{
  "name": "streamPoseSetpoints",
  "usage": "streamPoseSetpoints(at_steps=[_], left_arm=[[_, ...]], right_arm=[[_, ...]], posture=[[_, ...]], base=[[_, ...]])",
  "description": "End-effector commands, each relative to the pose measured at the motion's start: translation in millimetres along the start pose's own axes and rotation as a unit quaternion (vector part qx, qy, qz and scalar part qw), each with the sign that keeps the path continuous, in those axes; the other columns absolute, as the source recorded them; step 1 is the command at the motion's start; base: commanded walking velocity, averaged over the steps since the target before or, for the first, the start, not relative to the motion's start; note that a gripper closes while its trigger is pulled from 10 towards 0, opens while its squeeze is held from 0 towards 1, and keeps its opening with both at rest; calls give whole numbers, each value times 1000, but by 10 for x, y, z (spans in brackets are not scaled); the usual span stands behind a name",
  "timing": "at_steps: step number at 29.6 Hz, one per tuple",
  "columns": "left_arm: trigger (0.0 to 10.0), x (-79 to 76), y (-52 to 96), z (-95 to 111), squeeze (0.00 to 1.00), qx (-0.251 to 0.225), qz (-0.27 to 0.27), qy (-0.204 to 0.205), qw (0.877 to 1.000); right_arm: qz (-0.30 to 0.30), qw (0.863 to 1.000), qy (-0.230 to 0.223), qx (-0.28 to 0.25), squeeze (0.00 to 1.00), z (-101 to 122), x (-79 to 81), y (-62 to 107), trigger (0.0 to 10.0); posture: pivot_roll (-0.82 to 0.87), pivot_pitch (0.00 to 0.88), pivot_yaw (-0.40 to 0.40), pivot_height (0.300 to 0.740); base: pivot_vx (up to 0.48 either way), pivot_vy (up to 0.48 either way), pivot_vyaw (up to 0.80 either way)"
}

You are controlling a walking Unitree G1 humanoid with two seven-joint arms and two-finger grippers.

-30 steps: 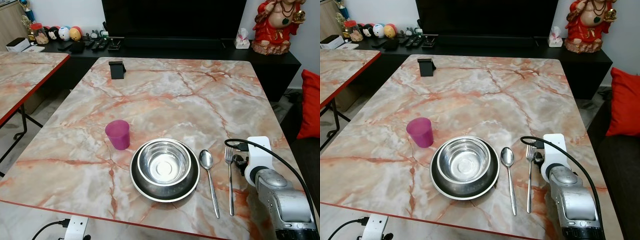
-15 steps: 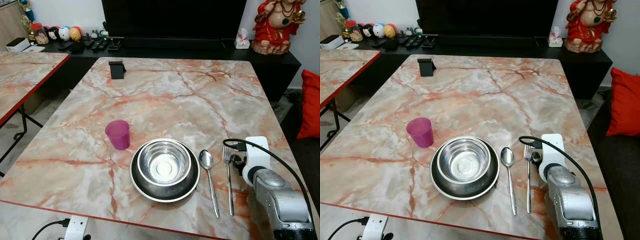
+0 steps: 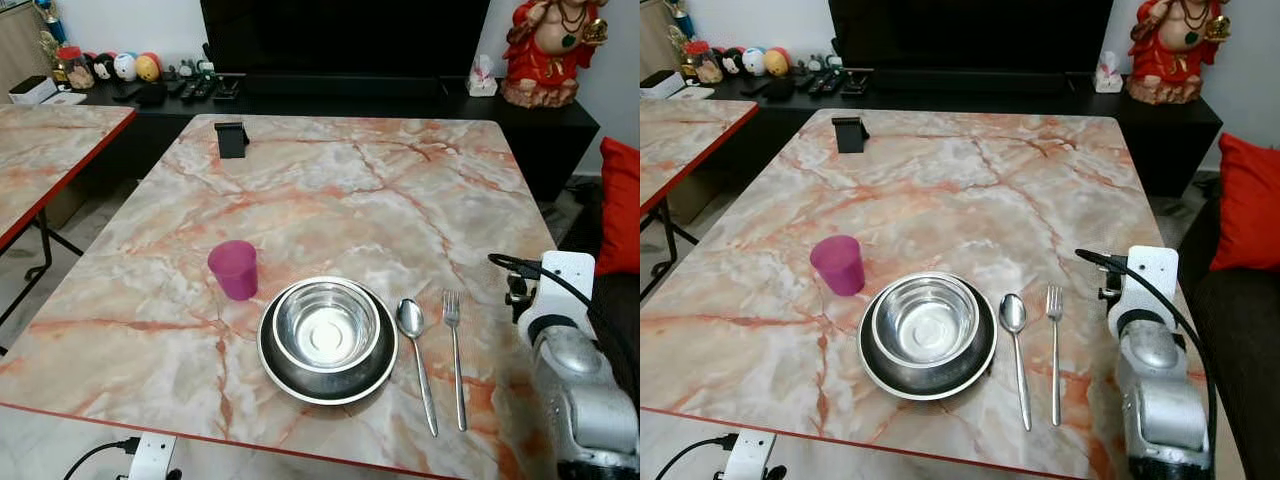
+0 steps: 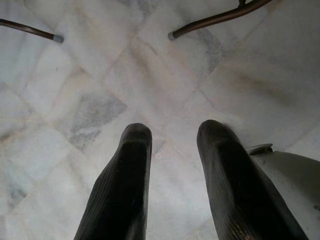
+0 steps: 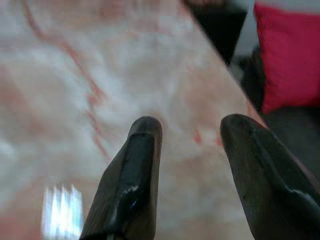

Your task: Setting the table

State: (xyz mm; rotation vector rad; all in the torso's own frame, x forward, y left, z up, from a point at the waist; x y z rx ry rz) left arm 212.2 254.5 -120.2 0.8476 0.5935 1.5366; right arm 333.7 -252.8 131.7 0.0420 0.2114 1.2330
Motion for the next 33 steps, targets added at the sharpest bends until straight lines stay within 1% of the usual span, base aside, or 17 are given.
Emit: streamPoseSetpoints(at_steps=[1,2,7,10,12,15,17,18,19,21,25,26,27,28,30,31,33], left_arm=[[10000,76,24,-72,0,6,8,-13,1000],[10000,85,29,-83,0,5,10,-14,1000],[10000,89,30,-62,0,-2,12,-9,1000],[10000,95,30,-42,0,-8,12,-1,1000],[10000,92,31,-53,0,-6,11,-1,1000],[10000,45,33,-89,0,-2,5,18,1000],[10000,32,32,-93,0,-1,3,24,1000],[10000,-3,30,-105,0,1,-1,44,999],[10000,-3,30,-105,0,1,-1,44,999],[10000,-59,27,-119,0,4,-5,46,999],[10000,-65,30,-143,0,8,-1,52,999],[10000,-36,32,-160,0,10,14,74,997],[10000,-26,31,-159,0,10,19,85,996],[10000,-51,22,-136,0,8,22,105,994],[10000,-79,18,-129,0,8,17,101,995],[10000,-167,12,-117,0,7,1,86,996],[10000,-203,10,-114,0,8,-6,80,997]], right_arm=[[-7,995,-36,-93,0,293,29,143,10000],[-7,993,-38,-109,0,288,58,208,10000],[-3,990,-49,-129,0,251,75,268,10000],[-24,983,-58,-172,0,419,-48,288,10000],[-25,982,-58,-178,0,440,-62,289,10000],[-23,979,-52,-197,0,500,-82,298,10000],[-21,978,-51,-201,0,515,-79,300,10000],[-18,977,-52,-206,0,540,-67,301,10000],[-18,977,-52,-206,0,540,-67,301,10000],[-15,976,-53,-211,0,565,-58,294,10000],[-14,976,-53,-212,0,577,-57,283,10000],[-14,975,-53,-214,0,579,-63,264,10000],[-14,976,-53,-213,0,577,-61,251,10000],[-13,976,-53,-210,0,583,-54,221,10000],[-12,976,-55,-211,0,591,-54,214,10000],[-7,975,-54,-215,0,621,-35,203,10000],[-4,975,-53,-217,0,633,-25,199,10000]], posture=[[9,13,49,740],[9,13,49,740],[9,2,50,740],[1,0,52,740],[1,0,52,740],[0,0,40,740],[-3,0,37,740],[-14,0,36,740],[-14,0,36,740],[-17,0,34,740],[-19,0,31,740],[-18,0,21,740],[-19,0,16,740],[-23,0,3,740],[-23,0,2,740],[-22,0,1,740],[-22,0,1,740]], base=[[0,0,0],[0,0,0],[0,0,0],[0,0,0],[0,0,0],[0,0,0],[0,0,0],[0,0,0],[0,0,0],[0,0,0],[0,0,0],[0,0,0],[0,0,0],[0,0,0],[0,0,0],[0,0,0],[0,0,0]])
Point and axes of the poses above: a point about 5 cm out from each wrist's last joint towards the gripper, its own y axis pointing back from the gripper into the wrist, its own z axis along the axis of the wrist's last joint, x = y × z, the point moved 6 cm from there along -y, pointing out of the wrist towards the gripper, and after that the axes turned 3 degrees about y, right-handed, at the moved point
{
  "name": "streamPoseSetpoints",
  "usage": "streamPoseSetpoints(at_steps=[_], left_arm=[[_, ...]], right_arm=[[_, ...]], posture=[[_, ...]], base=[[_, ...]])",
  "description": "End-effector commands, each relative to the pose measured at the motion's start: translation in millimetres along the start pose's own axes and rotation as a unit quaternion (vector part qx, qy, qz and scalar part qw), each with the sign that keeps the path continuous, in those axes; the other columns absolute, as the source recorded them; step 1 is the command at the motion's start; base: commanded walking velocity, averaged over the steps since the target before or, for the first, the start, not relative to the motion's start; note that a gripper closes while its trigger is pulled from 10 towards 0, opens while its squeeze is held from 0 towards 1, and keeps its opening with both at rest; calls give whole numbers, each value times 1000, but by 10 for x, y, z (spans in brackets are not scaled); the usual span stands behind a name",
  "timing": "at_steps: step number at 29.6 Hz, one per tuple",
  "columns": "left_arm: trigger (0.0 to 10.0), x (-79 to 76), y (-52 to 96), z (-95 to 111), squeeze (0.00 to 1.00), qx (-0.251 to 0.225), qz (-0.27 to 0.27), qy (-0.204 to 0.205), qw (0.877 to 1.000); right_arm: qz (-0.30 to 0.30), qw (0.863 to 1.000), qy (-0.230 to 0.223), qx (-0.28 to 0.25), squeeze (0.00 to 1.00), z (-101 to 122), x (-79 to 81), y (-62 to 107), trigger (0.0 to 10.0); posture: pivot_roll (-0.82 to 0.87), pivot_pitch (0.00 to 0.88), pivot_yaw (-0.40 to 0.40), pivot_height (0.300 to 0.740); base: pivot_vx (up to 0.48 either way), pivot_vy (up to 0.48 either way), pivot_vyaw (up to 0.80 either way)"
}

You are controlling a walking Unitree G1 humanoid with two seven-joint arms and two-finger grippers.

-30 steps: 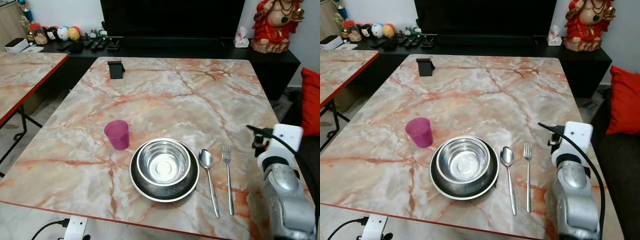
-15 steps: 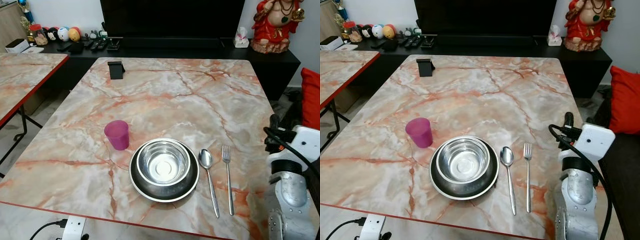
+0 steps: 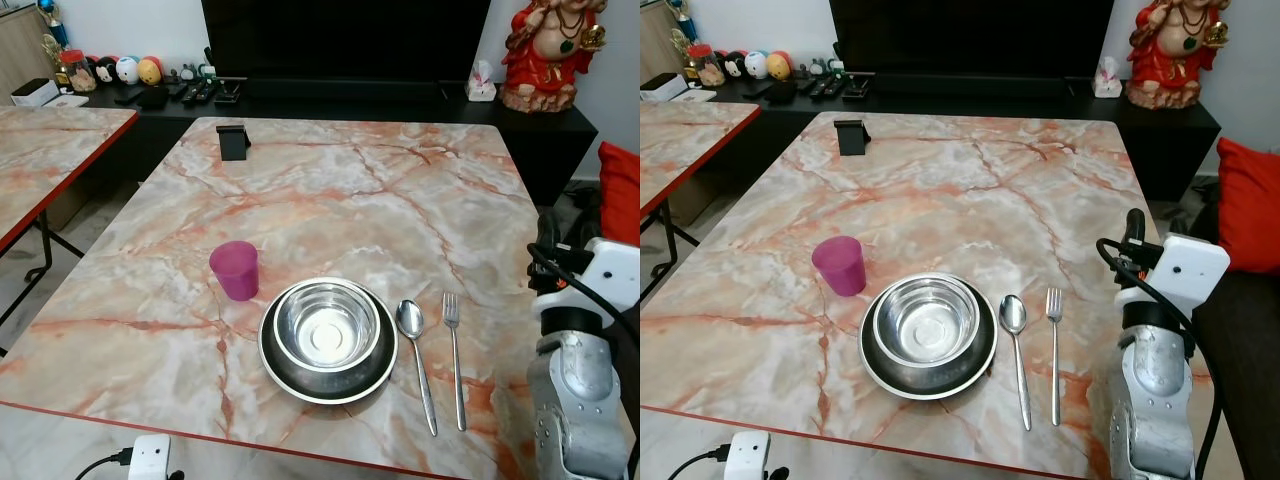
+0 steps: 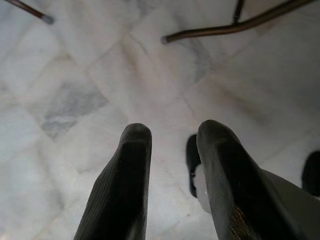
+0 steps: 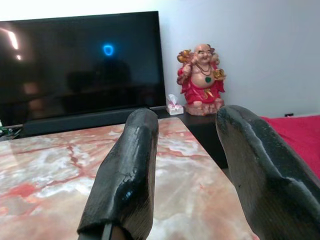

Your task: Setting the table

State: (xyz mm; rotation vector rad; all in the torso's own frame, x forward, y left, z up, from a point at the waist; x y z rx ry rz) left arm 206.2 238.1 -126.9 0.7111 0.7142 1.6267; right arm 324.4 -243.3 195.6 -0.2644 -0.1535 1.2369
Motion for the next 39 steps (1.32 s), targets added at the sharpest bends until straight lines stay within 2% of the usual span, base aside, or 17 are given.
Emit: streamPoseSetpoints(at_steps=[1,10,13,19,23,31,39], left_arm=[[10000,-53,1,-51,0,13,-11,-11,1000],[10000,-73,-6,-46,0,15,-4,-5,1000],[10000,-63,-5,-51,0,17,-7,-16,1000],[10000,32,15,-101,0,22,1,-18,1000],[10000,106,32,-140,0,26,9,-27,999],[10000,88,36,-164,0,29,5,-29,999],[10000,78,39,-187,0,33,5,-25,999]], right_arm=[[4,1000,1,-4,0,16,9,-25,10000],[9,1000,1,1,0,0,24,-48,10000],[3,1000,7,6,0,-6,6,-64,10000],[4,1000,-1,2,0,25,32,-81,10000],[5,1000,-5,0,0,53,29,-115,10000],[-4,1000,-21,9,0,55,-43,-168,10000],[8,1000,-14,18,0,99,-73,-286,10000]], posture=[[-27,0,2,740],[-32,0,10,740],[-35,0,20,740],[-33,0,21,740],[-32,0,23,740],[-31,0,19,740],[-28,0,13,740]], base=[[0,0,0],[0,214,0],[0,321,0],[0,314,0],[0,0,0],[0,0,0],[0,0,0]])
Point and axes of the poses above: a point about 5 cm out from each wrist's last joint towards the gripper, its own y axis pointing back from the gripper into the wrist, its own z axis along the axis of the wrist's last joint, x = y × z, the point moved 6 cm from there along -y, pointing out of the wrist towards the gripper, and after that the axes turned 3 degrees about y, right-handed, at the moved point
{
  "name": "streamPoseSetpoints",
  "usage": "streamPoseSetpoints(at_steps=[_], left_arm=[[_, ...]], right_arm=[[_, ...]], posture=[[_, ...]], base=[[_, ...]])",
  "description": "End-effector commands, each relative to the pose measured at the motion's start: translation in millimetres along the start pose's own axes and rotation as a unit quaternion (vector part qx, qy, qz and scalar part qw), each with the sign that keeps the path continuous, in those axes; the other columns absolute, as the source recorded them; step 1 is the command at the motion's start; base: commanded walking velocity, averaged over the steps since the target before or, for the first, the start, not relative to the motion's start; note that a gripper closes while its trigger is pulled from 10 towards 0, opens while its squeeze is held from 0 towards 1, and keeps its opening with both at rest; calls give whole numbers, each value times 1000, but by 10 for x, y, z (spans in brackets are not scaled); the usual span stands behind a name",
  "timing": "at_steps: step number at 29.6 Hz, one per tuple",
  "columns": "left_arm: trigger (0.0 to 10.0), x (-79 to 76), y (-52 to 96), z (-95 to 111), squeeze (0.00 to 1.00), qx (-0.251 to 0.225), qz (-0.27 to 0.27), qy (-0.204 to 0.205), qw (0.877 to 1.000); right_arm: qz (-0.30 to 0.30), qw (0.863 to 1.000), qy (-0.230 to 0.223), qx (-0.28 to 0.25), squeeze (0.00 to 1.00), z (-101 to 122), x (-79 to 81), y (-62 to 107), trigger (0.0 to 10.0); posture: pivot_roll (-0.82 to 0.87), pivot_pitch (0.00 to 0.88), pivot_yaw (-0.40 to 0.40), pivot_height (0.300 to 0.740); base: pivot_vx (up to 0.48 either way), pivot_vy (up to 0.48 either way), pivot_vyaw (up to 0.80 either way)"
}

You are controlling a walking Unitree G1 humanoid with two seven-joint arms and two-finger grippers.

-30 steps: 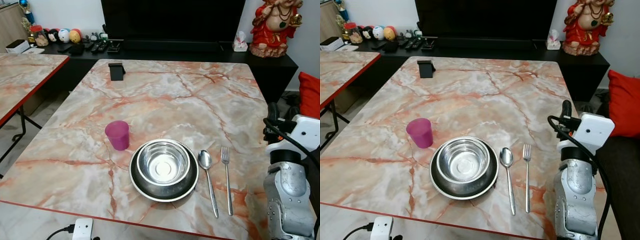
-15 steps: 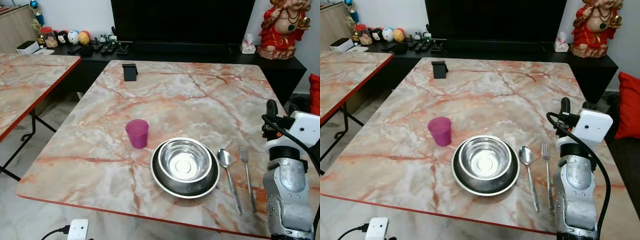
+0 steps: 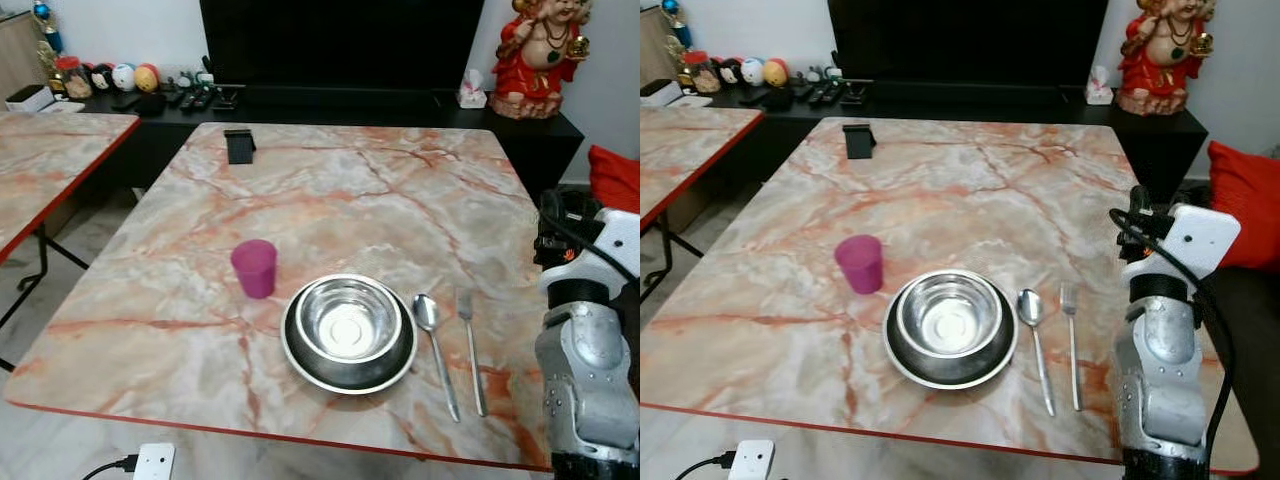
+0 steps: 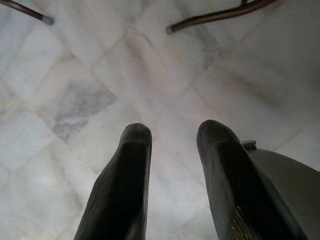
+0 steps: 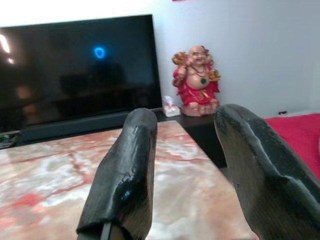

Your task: Setting the table

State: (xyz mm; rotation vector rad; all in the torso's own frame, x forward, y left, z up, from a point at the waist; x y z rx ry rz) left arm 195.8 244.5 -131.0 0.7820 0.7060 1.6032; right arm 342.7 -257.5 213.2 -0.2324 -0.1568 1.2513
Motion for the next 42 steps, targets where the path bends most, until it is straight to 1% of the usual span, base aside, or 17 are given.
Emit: streamPoseSetpoints(at_steps=[1,2,4,10,16,28,29,31,37,42], left_arm=[[10000,-4,12,-85,0,14,-1,1,1000],[10000,-5,11,-83,0,14,-1,1,1000],[10000,-5,9,-74,0,14,0,1,1000],[10000,-15,1,-42,0,10,-1,-5,1000],[10000,-4,2,-38,0,9,-1,-1,1000],[10000,-52,-12,-8,0,10,-1,-2,1000],[10000,-58,-13,-7,0,10,-3,-10,1000],[10000,-57,-12,-8,0,10,-3,-10,1000],[10000,10,2,-48,0,14,1,-8,1000],[10000,23,5,-57,0,15,1,-9,1000]], right_arm=[[8,1000,-4,8,0,-9,16,-33,10000],[13,1000,1,12,0,-22,29,-38,10000],[17,1000,-3,15,0,-31,50,-41,10000],[23,1000,-9,20,0,-39,89,-27,10000],[22,999,-7,28,0,-70,75,-25,10000],[32,999,-8,39,0,-104,147,-21,10000],[32,999,-6,43,0,-117,148,-21,10000],[32,998,-5,44,0,-120,148,-21,10000],[32,998,-3,46,0,-123,135,-27,10000],[33,998,2,46,0,-99,112,-44,10000]], posture=[[-28,0,13,740],[-28,0,13,740],[-26,0,13,740],[-26,0,17,740],[-25,0,19,740],[-18,3,20,740],[-18,3,20,740],[-18,3,20,740],[-17,6,21,740],[-19,8,23,740]], base=[[0,352,0],[0,480,0],[0,373,0],[0,0,0],[0,0,0],[0,443,0],[0,0,0],[0,0,0],[0,0,0],[0,0,0]])
Point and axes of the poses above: a point about 5 cm out from each wrist's last joint towards the gripper, its own y axis pointing back from the gripper into the wrist, its own z axis along the axis of the wrist's last joint, x = y × z, the point moved 6 cm from there along -y, pointing out of the wrist towards the gripper, and after that the axes turned 3 degrees about y, right-handed, at the moved point
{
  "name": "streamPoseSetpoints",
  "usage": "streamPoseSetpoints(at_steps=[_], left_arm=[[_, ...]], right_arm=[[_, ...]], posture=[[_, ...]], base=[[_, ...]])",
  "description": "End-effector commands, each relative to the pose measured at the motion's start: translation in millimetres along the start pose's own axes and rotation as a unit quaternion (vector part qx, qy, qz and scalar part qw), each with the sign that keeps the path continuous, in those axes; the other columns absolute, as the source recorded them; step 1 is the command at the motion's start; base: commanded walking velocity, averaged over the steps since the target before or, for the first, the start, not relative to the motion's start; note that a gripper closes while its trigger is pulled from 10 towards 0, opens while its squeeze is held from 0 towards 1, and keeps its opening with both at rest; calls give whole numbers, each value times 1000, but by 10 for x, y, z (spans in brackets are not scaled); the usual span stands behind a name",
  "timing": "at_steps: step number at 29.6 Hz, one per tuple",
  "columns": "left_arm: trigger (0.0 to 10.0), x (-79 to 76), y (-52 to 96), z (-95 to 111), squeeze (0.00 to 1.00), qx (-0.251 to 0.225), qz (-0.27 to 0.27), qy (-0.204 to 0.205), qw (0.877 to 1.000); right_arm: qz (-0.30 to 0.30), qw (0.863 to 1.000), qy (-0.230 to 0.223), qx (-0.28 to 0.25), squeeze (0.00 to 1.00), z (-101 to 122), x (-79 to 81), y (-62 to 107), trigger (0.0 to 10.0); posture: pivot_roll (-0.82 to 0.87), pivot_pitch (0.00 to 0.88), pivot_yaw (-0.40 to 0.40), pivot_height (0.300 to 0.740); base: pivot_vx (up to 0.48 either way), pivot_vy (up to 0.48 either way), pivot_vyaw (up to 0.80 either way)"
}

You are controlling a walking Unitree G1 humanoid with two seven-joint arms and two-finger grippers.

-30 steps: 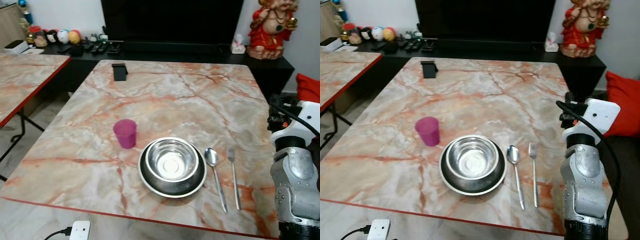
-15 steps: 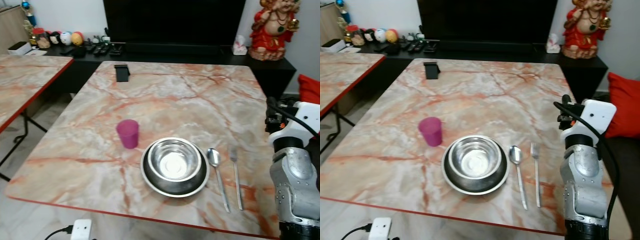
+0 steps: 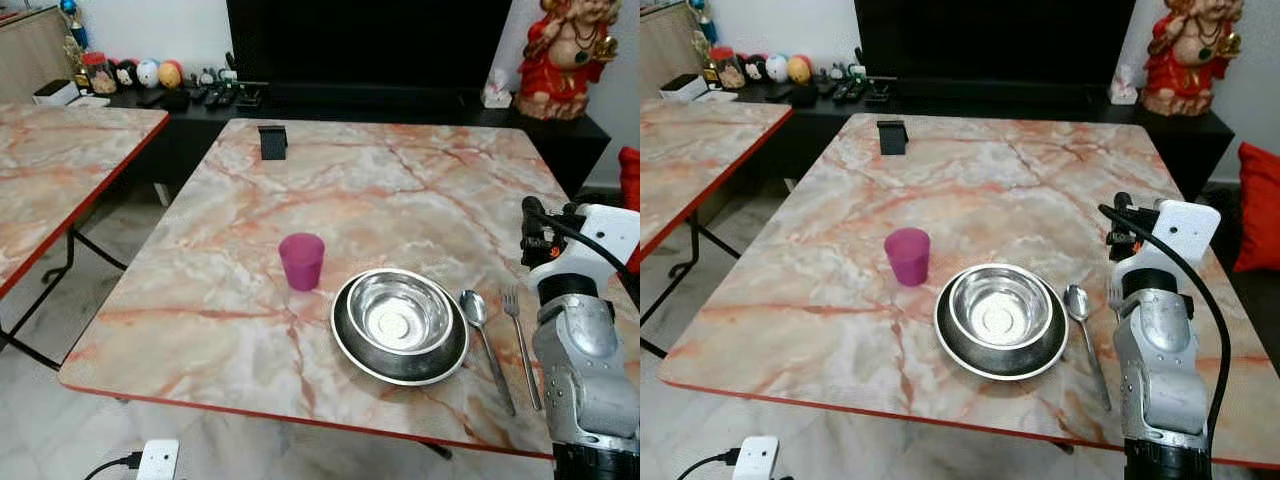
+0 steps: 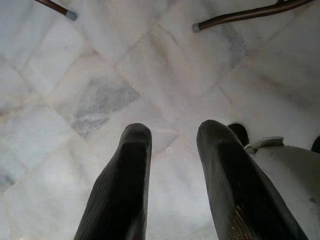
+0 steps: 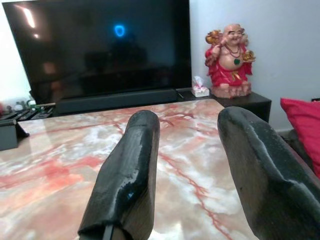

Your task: Setting the table

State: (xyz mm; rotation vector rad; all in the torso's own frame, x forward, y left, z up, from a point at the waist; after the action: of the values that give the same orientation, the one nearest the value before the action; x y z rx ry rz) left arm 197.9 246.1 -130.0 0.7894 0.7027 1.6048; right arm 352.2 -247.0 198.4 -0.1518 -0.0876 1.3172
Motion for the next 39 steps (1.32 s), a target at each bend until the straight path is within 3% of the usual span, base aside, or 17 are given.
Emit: streamPoseSetpoints(at_steps=[1,11,14,17,18,22,31,39], left_arm=[[10000,9,13,-80,0,14,-2,-7,1000],[10000,-58,4,-65,0,12,-7,-11,1000],[10000,-117,-5,-36,0,9,-12,-13,1000],[10000,-161,-12,-5,0,5,-15,-14,1000],[10000,-188,-14,4,0,3,-17,-14,1000],[10000,-272,-18,16,0,1,-22,-15,1000],[10000,-432,-21,30,0,-1,-28,-16,999],[10000,-415,-29,68,0,-4,-28,-17,999]], right_arm=[[2,1000,3,-4,0,60,-19,-19,10000],[32,992,88,84,0,-181,-150,-81,10000],[66,986,80,131,0,-328,-116,-80,10000],[107,976,88,165,0,-420,-52,-77,10000],[130,966,103,196,0,-527,-27,-55,10000],[158,948,131,245,0,-707,-12,-30,10000],[205,934,128,265,0,-705,117,-74,10000],[210,919,185,278,0,-774,58,-65,10000]], posture=[[-19,8,23,740],[-23,15,27,740],[-22,18,28,740],[-22,19,27,740],[-22,19,27,740],[-20,23,25,740],[-17,29,23,740],[-18,27,22,740]], base=[[0,0,0],[0,0,0],[0,0,0],[0,0,0],[0,0,0],[0,0,0],[0,0,0],[0,0,0]])
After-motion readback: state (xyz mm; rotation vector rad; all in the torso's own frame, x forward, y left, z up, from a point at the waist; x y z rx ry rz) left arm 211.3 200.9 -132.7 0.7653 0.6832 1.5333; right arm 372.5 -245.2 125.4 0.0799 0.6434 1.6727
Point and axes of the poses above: a point about 5 cm out from each wrist's last joint towards the gripper, its own y axis pointing back from the gripper into the wrist, its own z axis along the axis of the wrist's last joint, x = y × z, the point moved 6 cm from there along -y, pointing out of the wrist towards the gripper, and after that the axes turned 3 degrees about y, right-handed, at the moved point
